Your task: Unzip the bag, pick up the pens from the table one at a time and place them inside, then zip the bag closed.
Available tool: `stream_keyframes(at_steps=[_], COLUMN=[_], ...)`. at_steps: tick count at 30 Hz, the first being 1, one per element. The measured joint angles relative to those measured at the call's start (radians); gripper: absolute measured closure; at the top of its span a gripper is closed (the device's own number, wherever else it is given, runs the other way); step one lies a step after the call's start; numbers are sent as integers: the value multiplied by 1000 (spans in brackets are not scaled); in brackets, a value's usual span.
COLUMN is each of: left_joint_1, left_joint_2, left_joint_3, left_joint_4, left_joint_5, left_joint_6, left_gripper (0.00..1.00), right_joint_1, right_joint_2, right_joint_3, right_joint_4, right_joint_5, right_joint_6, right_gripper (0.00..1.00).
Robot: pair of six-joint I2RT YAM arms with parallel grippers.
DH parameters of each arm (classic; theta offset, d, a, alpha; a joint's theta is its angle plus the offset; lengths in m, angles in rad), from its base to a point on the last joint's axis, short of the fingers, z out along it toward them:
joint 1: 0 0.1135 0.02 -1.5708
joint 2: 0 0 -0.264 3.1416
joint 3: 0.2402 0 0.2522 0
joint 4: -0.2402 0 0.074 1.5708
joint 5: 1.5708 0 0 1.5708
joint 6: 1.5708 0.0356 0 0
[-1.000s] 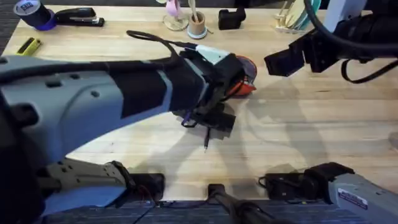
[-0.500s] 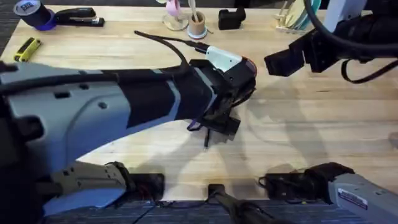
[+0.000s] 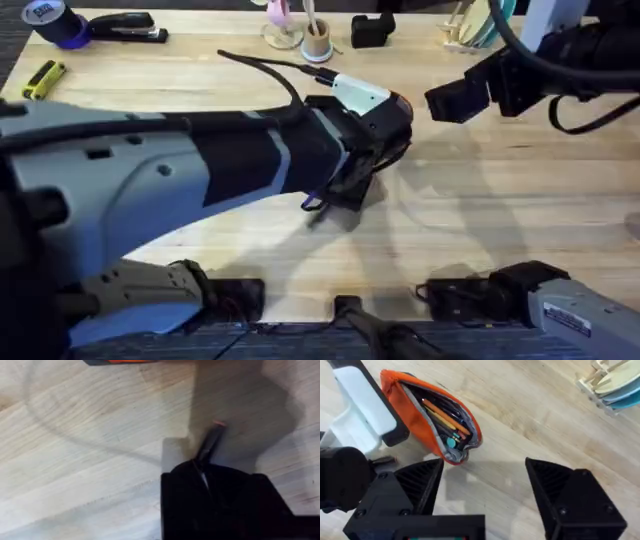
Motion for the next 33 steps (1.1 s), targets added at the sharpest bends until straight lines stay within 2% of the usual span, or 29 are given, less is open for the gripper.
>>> stream_keyframes(at_steps=[8, 12, 13, 17, 23, 26, 30, 33], left_joint_1=[0, 7, 18, 25, 25, 26, 33, 41], left_joint_2=[0, 0, 6, 14, 14, 14, 14, 14], left_joint_3=[3, 14, 44, 131, 265, 325, 393, 413], left_joint_4=[-15, -86, -143, -179, -181, -148, -58, 38], left_joint_5=[-2, -3, -23, -75, -151, -183, -208, -211], left_joint_6=[-1, -1, -1, 10, 81, 125, 230, 336], left_gripper=[951, 958, 958, 957, 957, 957, 957, 957], right_joint_1=[0, 0, 0, 0, 0, 0, 0, 0], right_joint_2=[0, 0, 0, -6, -75, -120, -173, -200], right_joint_3=[0, 0, 0, 0, 0, 0, 0, 0], right_joint_4=[0, 0, 0, 0, -9, -28, -65, -90], right_joint_5=[0, 0, 0, 0, 0, 0, 0, 1], right_joint_6=[0, 0, 0, 0, 0, 0, 1, 8], right_gripper=[4, 4, 4, 4, 5, 5, 5, 5])
